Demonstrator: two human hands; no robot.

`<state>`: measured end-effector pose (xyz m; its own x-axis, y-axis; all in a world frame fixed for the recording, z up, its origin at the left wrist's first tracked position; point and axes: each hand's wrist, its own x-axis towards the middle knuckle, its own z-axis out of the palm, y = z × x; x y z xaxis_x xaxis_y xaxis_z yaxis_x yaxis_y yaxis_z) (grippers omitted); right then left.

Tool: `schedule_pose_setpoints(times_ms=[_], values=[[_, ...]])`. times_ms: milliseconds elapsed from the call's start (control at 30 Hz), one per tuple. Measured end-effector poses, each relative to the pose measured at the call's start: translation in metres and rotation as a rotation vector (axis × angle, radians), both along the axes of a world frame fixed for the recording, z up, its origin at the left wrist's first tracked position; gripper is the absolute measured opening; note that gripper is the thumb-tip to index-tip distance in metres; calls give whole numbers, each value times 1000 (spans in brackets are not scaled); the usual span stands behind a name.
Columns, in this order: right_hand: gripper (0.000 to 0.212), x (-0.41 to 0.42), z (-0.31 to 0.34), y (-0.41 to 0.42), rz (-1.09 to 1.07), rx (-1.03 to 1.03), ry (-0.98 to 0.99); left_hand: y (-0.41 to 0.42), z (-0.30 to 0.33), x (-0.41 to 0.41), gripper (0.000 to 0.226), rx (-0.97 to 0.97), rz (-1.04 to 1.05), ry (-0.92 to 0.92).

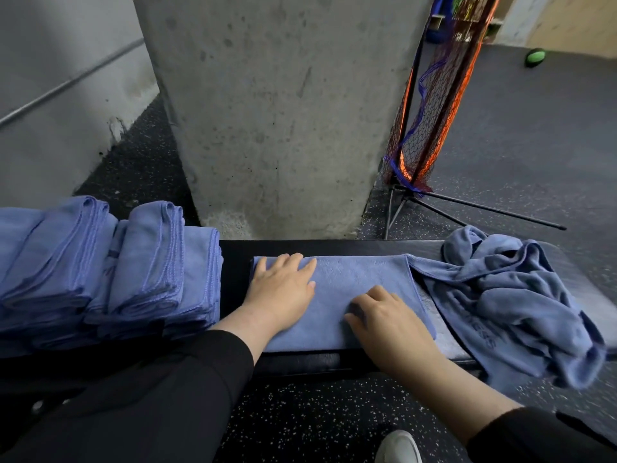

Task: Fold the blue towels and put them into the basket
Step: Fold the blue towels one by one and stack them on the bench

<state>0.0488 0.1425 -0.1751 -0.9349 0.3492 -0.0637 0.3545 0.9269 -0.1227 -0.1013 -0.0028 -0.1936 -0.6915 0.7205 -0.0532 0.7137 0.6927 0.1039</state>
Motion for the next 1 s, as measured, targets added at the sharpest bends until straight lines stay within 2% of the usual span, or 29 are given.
schedule_pose_setpoints(times_ms=[133,267,400,533,633,700,800,900,1000], values=[[41,-15,7,-11,-82,19,-62,-13,0,8,54,-51,54,63],[46,-37,-5,-21,-72,36,-55,-25,2,25,56,-81,113,140],[41,-60,-19,-16,-6,-35,29,-35,4,44,52,-122,163,162],[43,-73,-24,7,140,-123,42,-38,5,45,49,-37,177,107],[47,-75,-24,22,224,-98,11,-40,7,32,59,11,59,110],[48,-75,-22,25,232,-82,26,-44,5,28,57,-8,-23,51],[39,-64,-17,15,249,-45,214,-48,1,27,49,6,-43,19],[30,-39,-13,0,367,-39,374,-53,0,28,34,116,-105,78],[37,-6,-18,-6,558,-93,273,-64,2,34,24,209,-201,47]])
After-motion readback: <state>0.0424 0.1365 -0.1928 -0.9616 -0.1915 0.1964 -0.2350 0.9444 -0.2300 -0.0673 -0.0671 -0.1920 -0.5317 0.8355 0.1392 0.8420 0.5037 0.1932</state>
